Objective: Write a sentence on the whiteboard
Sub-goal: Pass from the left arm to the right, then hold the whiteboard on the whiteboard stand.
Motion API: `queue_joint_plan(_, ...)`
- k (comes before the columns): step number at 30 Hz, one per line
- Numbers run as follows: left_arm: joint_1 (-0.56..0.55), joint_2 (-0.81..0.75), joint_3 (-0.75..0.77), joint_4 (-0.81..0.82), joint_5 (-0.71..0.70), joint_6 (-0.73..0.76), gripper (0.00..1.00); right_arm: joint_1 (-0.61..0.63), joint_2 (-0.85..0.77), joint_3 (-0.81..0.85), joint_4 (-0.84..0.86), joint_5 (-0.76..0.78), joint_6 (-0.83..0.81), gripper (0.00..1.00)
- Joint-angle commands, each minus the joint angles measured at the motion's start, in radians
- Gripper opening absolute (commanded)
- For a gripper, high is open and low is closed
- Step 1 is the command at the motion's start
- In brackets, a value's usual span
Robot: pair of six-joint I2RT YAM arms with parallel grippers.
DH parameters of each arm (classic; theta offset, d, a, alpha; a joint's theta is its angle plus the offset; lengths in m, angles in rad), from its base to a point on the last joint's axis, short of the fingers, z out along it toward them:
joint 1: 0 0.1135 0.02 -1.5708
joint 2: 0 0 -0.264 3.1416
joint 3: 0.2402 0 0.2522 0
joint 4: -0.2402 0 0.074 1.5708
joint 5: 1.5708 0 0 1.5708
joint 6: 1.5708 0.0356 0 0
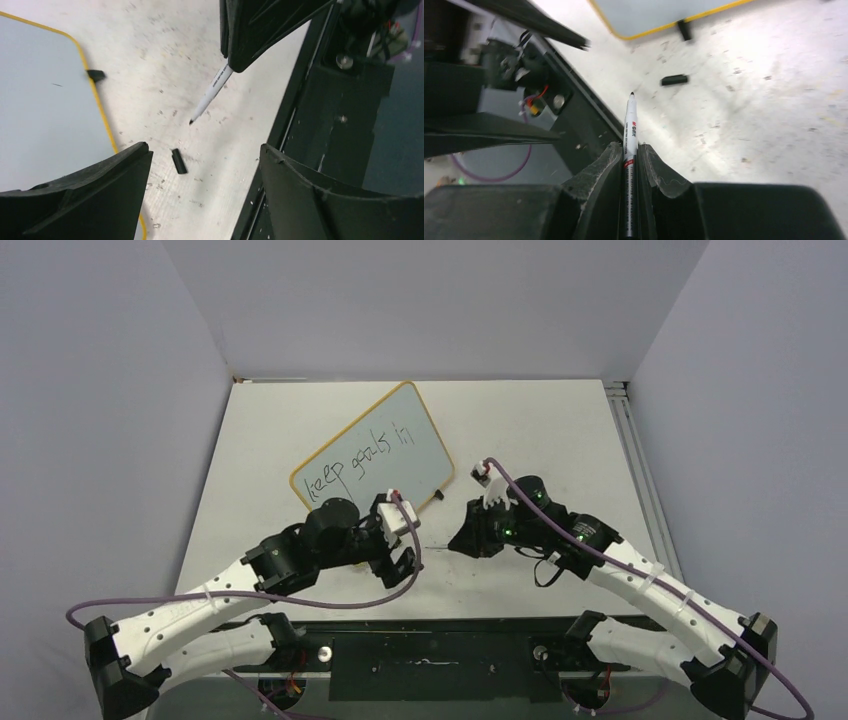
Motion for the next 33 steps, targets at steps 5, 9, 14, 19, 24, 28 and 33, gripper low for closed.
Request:
queue_joint_plan(5,0.217,0.008,0.281,-0.069,0.03,-0.177,0.79,-0.164,-0.069,0.065,-0.069,0.118,-0.141,0.05)
queue_joint_plan(9,0.355,0.038,0.419,-0.143,0.015,-0.204,0.8,-0.207,-0.088,0.052,-0.033,0.13,-0.171,0.05)
queue_joint_plan(14,0.597,0.071,0.525,-0.161,0.08,-0.231,0.82,-0.223,-0.113,0.02,0.119,0.076,-0.16,0.05)
queue_joint_plan(19,0.867,0.075,0.491,-0.144,0.193,-0.273,0.83,-0.217,-0.125,-0.039,0.331,0.01,-0.124,0.05)
queue_joint_plan(24,1.114,-0.006,0.338,-0.12,0.246,-0.311,0.84,-0.176,-0.075,-0.09,0.52,0.043,-0.127,0.05)
queue_joint_plan(28,1.201,-0.074,0.226,-0.081,0.362,-0.348,0.84,-0.088,0.012,-0.11,0.671,0.092,-0.14,0.05)
queue_joint_plan(33,1.208,-0.161,0.094,-0.046,0.451,-0.357,0.85,-0.046,0.157,-0.121,0.855,0.062,-0.121,0.05)
